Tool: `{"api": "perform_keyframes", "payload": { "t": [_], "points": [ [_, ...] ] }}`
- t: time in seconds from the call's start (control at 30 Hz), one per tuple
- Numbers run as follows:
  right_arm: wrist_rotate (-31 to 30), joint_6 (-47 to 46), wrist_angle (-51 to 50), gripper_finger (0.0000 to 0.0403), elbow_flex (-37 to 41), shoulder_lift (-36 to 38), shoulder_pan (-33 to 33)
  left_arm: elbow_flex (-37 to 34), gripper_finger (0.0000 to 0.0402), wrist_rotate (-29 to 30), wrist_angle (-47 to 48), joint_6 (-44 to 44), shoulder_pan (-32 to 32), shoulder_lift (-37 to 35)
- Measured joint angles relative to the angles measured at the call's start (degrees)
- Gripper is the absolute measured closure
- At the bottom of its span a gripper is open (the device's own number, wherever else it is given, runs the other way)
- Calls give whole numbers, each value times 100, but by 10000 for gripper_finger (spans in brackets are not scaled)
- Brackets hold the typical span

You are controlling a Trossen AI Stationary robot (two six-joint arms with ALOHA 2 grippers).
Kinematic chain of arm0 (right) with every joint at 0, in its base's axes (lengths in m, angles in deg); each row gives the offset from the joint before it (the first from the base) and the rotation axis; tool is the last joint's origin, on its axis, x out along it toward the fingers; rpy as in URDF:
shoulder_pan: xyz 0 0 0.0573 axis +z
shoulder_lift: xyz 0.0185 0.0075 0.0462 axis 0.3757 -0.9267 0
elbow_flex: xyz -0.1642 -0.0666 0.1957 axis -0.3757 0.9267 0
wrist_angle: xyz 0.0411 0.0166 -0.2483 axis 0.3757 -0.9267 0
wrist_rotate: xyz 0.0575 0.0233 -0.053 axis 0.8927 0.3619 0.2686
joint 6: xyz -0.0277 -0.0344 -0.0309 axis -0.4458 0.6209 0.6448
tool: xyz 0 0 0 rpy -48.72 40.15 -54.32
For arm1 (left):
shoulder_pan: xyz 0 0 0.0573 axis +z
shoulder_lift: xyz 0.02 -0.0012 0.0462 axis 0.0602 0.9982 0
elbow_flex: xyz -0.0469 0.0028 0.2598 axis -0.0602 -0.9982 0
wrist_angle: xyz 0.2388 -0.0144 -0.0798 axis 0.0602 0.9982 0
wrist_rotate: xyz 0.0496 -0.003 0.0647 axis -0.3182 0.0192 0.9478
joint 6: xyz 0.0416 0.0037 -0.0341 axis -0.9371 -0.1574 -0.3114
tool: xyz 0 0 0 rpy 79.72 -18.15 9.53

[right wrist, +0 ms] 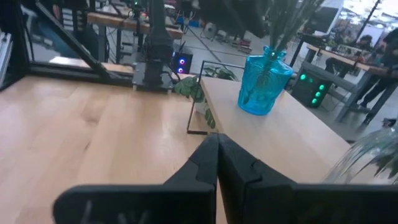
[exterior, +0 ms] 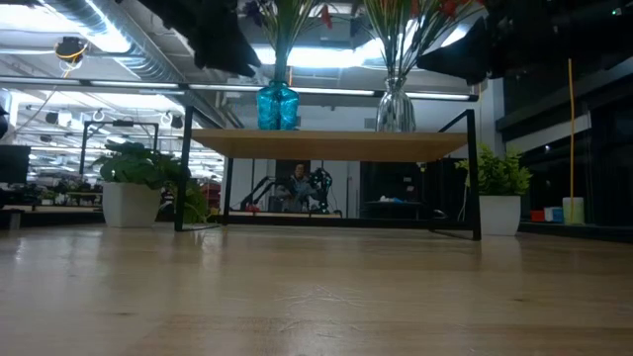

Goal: Pick and place flowers into a vace then onto a shelf
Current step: Return to Home Position

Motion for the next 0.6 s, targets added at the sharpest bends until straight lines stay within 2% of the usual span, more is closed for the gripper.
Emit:
{"api": "perform_keyframes", "payload": {
  "t": [0.17, 0.37, 0.53, 0.6],
  "points": [
    [0, -151, -216, 395, -90, 20, -1, 0, 201, 58, 193, -244, -387, -293],
    [2, -154, -419, 395, -153, 20, 0, -53, 287, 636, 210, -402, -899, -774],
    [2, -140, -741, 395, -157, 54, 0, -852, 377, 969, -240, -346, -1551, -1292],
    [2, -149, -807, 395, -157, 98, 0, -1322, 394, 1254, -779, -316, -1836, -1540]
  ]
}}
